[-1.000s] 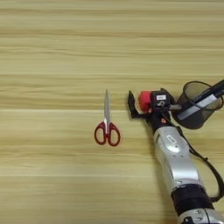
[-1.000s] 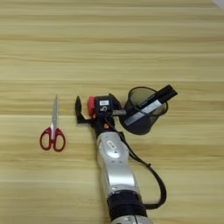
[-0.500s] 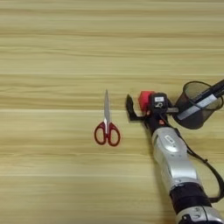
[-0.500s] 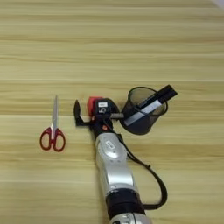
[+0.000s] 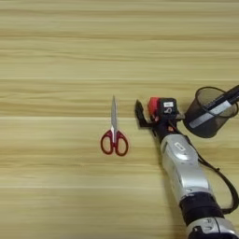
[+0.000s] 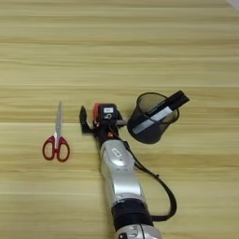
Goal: Move the objects on the table
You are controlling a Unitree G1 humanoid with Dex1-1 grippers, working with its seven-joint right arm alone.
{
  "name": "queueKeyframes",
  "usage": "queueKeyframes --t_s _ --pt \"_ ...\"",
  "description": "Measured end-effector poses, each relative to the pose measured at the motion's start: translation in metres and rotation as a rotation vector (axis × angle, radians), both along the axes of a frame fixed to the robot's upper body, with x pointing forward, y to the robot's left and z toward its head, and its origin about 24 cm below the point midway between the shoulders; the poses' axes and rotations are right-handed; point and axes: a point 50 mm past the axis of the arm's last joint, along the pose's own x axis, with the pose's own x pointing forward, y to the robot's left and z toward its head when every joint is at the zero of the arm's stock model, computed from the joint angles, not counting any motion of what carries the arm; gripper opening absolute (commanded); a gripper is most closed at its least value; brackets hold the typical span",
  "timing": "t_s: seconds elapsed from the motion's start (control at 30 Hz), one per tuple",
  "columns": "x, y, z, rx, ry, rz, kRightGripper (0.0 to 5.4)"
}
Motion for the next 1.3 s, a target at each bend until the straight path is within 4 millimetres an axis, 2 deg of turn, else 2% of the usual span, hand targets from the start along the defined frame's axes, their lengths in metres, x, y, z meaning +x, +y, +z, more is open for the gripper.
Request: queueKeyframes --t_s 0.57,1.3 --pt "-0.003 0.01 0.0 0.02 -0.002 0.06 2.24" --pt "-0.003 0.03 0.0 0.121 0.005 0.184 2.23"
